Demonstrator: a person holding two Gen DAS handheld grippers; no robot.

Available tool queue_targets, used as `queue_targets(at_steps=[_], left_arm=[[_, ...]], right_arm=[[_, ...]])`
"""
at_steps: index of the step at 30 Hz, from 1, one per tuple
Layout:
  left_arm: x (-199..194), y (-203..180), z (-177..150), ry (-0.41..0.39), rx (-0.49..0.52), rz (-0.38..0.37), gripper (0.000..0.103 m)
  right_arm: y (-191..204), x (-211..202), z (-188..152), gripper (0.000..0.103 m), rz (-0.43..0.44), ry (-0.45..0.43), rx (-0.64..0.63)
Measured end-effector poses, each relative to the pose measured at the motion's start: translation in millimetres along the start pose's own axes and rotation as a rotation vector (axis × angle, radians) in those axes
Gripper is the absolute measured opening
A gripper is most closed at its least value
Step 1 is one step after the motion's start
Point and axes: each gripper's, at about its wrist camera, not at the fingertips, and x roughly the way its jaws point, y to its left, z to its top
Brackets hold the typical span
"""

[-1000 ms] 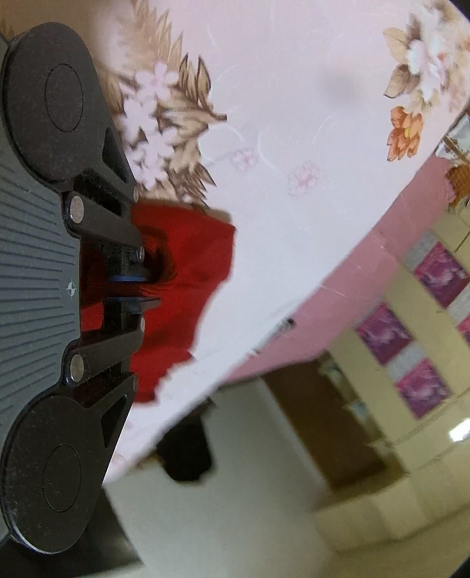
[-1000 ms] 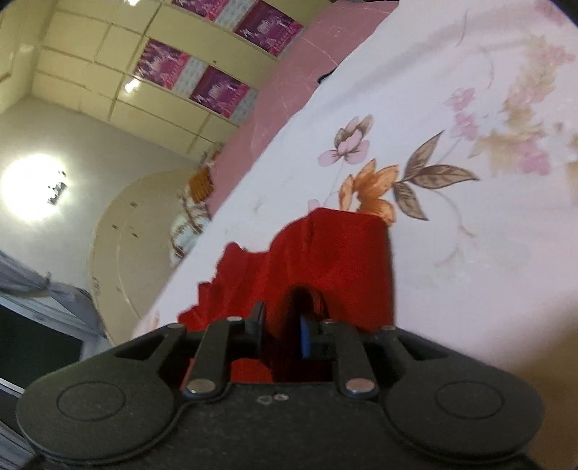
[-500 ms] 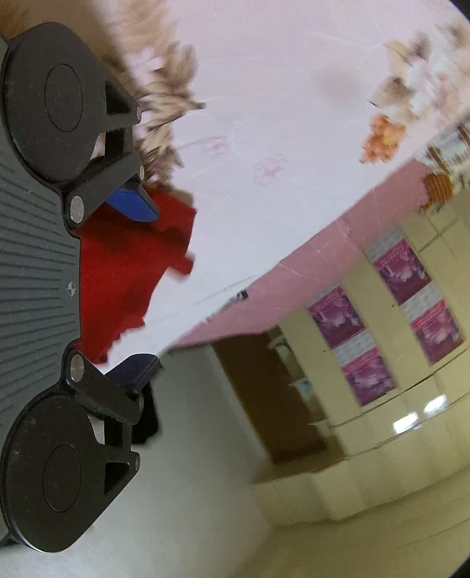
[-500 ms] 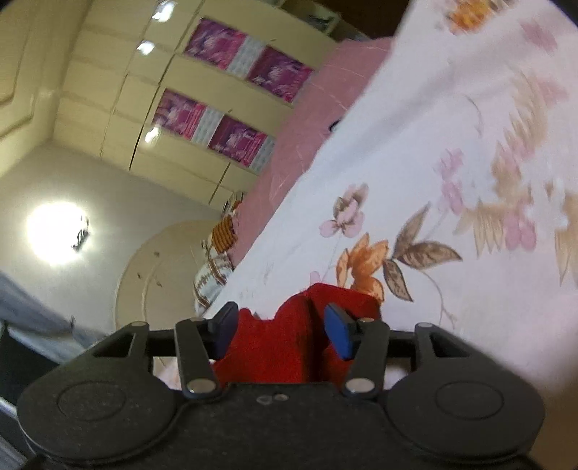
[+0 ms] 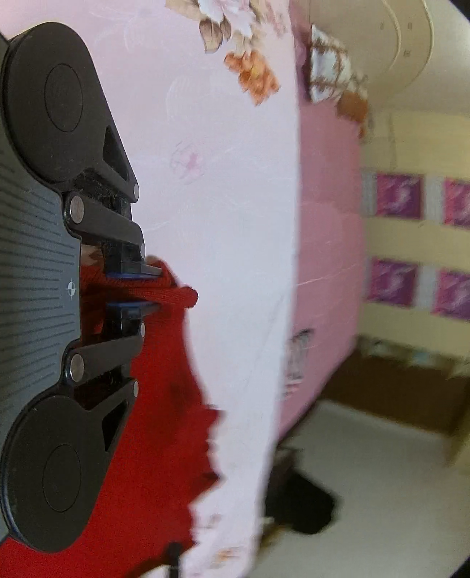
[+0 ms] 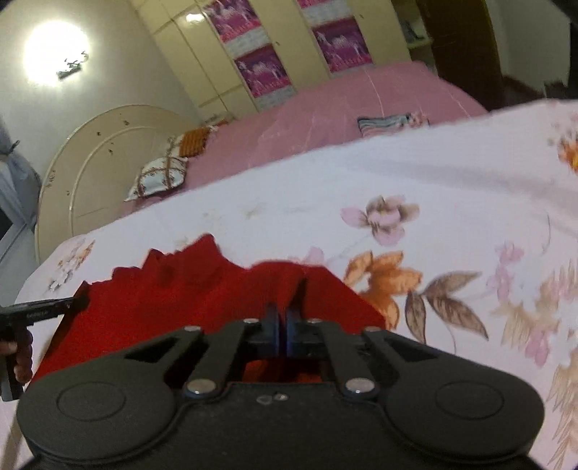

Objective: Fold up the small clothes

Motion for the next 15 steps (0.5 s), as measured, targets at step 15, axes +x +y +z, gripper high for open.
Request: queue_targets(at_steps=[15], left_arm=[[36.9, 3.4, -19.4, -0.055, -0.016, 0.105, 0.011]], right_arm=[[-24.3, 21.3, 4.7, 0.004, -0.088, -0.071, -0.009]])
